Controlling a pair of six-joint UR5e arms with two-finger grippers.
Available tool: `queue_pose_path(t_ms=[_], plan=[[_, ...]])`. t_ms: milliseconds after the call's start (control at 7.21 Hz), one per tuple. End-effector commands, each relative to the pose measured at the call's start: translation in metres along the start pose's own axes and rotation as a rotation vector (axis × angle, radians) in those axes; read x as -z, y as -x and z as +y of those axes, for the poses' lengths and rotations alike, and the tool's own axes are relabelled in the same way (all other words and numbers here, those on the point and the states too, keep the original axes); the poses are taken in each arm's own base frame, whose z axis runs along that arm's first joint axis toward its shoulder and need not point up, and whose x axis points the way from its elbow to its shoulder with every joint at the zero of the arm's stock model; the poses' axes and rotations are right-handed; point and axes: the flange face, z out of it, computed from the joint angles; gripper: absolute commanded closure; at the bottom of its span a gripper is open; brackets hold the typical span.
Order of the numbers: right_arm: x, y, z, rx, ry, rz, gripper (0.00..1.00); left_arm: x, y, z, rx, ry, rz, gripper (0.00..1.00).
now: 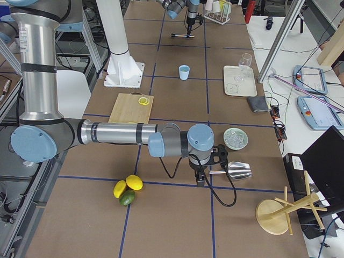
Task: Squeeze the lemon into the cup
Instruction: 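Lower the metal rod onto the table with the left gripper and release it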
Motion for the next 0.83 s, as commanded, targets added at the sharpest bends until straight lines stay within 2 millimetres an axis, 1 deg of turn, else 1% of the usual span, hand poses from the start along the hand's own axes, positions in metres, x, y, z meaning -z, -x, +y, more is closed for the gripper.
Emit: queue_pose_path(t_ms=[0, 278, 416, 555, 694], plan=[[0.001, 0.0, 0.001, -0.001, -0.002, 0.0, 0.0, -0.001, -0.001, 0.0, -0.01, -0.003, -0.004, 0.01], [0.002, 0.001, 0.0, 0.001, -0.004, 0.0, 0.0, 0.0, -0.001, 0.001, -0.01, -0.004, -0.005, 0.0], [0.003, 0.003, -0.001, 0.005, -0.007, 0.0, 0.0, 0.01, -0.009, 0.002, -0.021, -0.018, 0.007, 0.0], [0.003, 0.004, -0.001, 0.006, -0.006, 0.0, 0.0, 0.028, -0.019, 0.003, -0.037, -0.044, 0.024, 0.0], [0.003, 0.004, -0.001, 0.006, -0.006, 0.0, 0.0, 0.06, -0.017, -0.003, -0.033, -0.1, 0.045, 0.0]])
